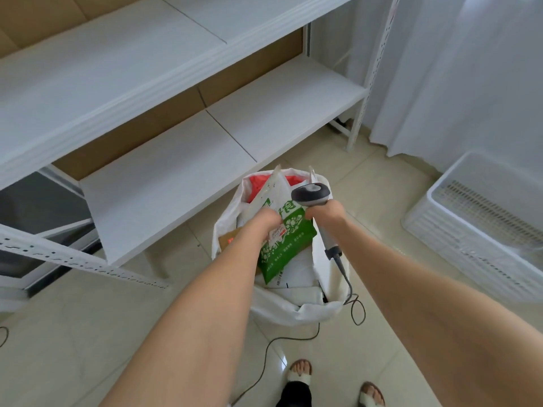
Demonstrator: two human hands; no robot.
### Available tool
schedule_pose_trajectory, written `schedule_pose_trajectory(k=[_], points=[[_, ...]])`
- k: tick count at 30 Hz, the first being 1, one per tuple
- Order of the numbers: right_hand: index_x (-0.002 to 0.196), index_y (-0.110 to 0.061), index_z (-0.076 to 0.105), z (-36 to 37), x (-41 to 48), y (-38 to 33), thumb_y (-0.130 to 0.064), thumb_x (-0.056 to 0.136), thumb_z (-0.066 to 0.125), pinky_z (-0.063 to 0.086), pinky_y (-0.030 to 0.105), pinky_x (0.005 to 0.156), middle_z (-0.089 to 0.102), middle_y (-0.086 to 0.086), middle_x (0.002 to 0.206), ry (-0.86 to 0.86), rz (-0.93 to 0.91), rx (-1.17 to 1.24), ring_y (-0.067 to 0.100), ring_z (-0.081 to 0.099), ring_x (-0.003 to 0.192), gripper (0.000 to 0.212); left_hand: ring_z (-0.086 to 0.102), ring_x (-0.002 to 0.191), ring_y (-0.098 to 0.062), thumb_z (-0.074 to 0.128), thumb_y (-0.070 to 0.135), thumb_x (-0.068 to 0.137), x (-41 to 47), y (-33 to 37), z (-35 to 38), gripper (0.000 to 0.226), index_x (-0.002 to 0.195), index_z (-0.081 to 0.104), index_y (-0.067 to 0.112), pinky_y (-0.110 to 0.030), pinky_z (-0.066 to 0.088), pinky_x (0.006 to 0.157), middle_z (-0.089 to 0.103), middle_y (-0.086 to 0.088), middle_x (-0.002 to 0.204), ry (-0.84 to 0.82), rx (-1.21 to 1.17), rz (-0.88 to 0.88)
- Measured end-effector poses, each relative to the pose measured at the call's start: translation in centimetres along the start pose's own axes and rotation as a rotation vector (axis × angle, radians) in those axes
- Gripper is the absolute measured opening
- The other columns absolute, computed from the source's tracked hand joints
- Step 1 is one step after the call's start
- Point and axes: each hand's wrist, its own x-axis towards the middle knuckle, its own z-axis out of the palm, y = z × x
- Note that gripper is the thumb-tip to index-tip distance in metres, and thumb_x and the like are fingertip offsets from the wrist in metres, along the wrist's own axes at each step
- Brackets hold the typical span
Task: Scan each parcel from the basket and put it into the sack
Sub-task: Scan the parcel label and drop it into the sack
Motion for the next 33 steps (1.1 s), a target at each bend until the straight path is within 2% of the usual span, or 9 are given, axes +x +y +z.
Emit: schedule_pose_trajectory(k=[3,4,6,9,13,16,21,25,33], points=[[0.084,-0.003,0.059,-2.7,-1.2,-0.5,0.003,0.08,0.062,0.043,0.024,0.053,0.06,0.012,0.082,0.028,0.021,0.141,0.024,0.06,0.07,0.007,0.05,0.083,-0.018,0.051,0.016,0.097,-1.5,3.0,-0.3,0.005,0.101,0.048,0.016,-0.036,0.048,0.086,0.05,-0.002,0.092,0.103,0.023,0.038],[0.079,-0.002,0.059,-3.8,-1.7,-0.5,0.005,0.079,0.06,0.043,0.025,0.052,0.061,0.015,0.079,0.037,0.04,0.208,0.025,0.061,0.066,0.007,0.05,0.082,-0.018,0.051,0.017,0.096,-2.0,4.2,-0.1,0.013,0.108,0.048,0.015,-0.035,0.048,0.082,0.051,-0.003,0.094,0.12,0.038,0.057],[0.069,-0.002,0.057,-6.5,-2.5,-0.3,0.007,0.077,0.058,0.043,0.026,0.052,0.06,0.016,0.07,0.06,0.043,0.284,0.024,0.057,0.059,0.012,0.054,0.099,-0.024,0.051,0.014,0.094,-3.1,6.9,1.2,0.04,0.133,0.043,0.017,-0.038,0.05,0.082,0.056,-0.007,0.116,0.104,0.092,0.125],[0.074,0.0,0.059,-11.5,-4.4,0.4,0.006,0.076,0.057,0.047,0.03,0.058,0.063,0.018,0.073,0.1,0.021,0.356,0.026,0.058,0.065,0.007,0.054,0.121,-0.032,0.048,0.007,0.095,-5.4,11.4,4.5,0.038,0.133,0.054,0.003,-0.038,0.048,0.096,0.055,-0.017,0.133,0.062,0.164,0.266],[0.072,-0.001,0.056,-19.4,-6.2,2.6,0.005,0.082,0.056,0.046,0.033,0.062,0.063,0.018,0.073,0.15,0.005,0.528,0.027,0.058,0.069,0.012,0.053,0.118,-0.028,0.051,0.009,0.095,-9.8,17.2,10.2,0.034,0.128,0.056,0.006,-0.036,0.047,0.096,0.055,-0.01,0.13,0.072,0.212,0.37],[0.072,-0.004,0.052,-25.9,-7.5,4.8,0.002,0.087,0.056,0.042,0.029,0.057,0.06,0.014,0.069,0.177,0.026,0.659,0.022,0.055,0.06,0.016,0.05,0.122,-0.027,0.052,0.009,0.095,-12.8,21.5,15.2,0.036,0.131,0.056,0.008,-0.036,0.044,0.102,0.053,-0.01,0.135,0.071,0.217,0.439],[0.086,-0.004,0.052,-37.1,-9.6,10.3,-0.002,0.088,0.056,0.043,0.027,0.052,0.058,0.013,0.064,0.214,0.026,0.847,0.019,0.052,0.051,0.004,0.049,0.126,-0.026,0.054,0.006,0.093,-17.4,27.9,24.4,0.036,0.128,0.059,0.01,-0.032,0.042,0.104,0.054,-0.009,0.136,0.057,0.25,0.533],[0.095,-0.004,0.051,-44.7,-10.3,14.1,-0.002,0.089,0.053,0.043,0.029,0.055,0.054,0.01,0.065,0.254,0.042,1.011,0.018,0.049,0.051,0.007,0.051,0.123,-0.026,0.058,0.007,0.09,-19.2,31.6,31.6,0.033,0.123,0.063,0.01,-0.033,0.044,0.103,0.058,-0.01,0.132,0.033,0.257,0.565],[0.083,-0.004,0.055,-55.2,-5.6,19.6,0.0,0.086,0.054,0.047,0.026,0.054,0.057,0.008,0.063,0.333,0.098,1.2,0.014,0.051,0.044,0.005,0.055,0.119,-0.028,0.055,0.006,0.091,-17.7,40.1,43.4,0.032,0.122,0.063,0.009,-0.033,0.045,0.1,0.06,-0.011,0.127,-0.037,0.317,0.623]])
